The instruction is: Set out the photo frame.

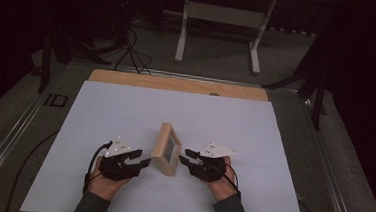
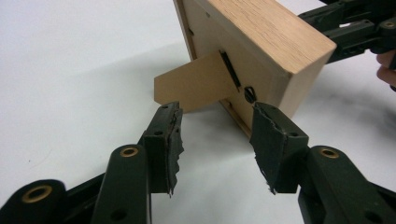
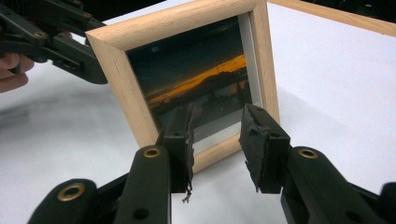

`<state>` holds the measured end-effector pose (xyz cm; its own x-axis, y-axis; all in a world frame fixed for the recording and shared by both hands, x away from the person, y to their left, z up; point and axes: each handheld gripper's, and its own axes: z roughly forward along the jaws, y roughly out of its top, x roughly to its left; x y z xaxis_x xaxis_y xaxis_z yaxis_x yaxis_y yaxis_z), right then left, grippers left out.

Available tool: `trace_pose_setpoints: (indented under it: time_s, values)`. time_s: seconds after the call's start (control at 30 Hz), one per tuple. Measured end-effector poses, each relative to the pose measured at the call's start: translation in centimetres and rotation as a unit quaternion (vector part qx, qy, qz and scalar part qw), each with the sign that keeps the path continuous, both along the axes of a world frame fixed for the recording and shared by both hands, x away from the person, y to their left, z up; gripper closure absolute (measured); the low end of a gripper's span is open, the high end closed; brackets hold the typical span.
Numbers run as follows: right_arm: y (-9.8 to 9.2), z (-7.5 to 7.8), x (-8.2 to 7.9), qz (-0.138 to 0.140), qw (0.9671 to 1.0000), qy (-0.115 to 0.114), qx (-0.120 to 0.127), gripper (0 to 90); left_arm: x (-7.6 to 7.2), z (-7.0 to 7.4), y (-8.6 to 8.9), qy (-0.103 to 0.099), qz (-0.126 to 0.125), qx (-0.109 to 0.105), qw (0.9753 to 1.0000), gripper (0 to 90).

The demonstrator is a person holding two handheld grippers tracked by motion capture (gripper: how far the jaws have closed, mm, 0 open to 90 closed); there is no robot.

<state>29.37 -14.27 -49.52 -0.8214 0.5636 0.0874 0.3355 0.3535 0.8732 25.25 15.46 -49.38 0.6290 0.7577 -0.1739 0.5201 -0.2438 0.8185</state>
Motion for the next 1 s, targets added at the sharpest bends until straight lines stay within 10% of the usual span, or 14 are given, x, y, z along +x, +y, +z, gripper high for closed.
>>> trace_pose_setpoints:
  time_s: [0.7,1.0]
  values:
    - [-0.4,0.1,0.1,-0.003,1.0,0.001,0.004,61.7,-2.0,0.1,-1.6,-0.007,-0.032,0.0,0.9995,44.1]
    - [-0.6,0.2,0.2,-0.007,1.0,0.003,0.006,60.9,-1.4,0.6,-2.8,-0.013,0.0,-0.011,0.9999,41.7]
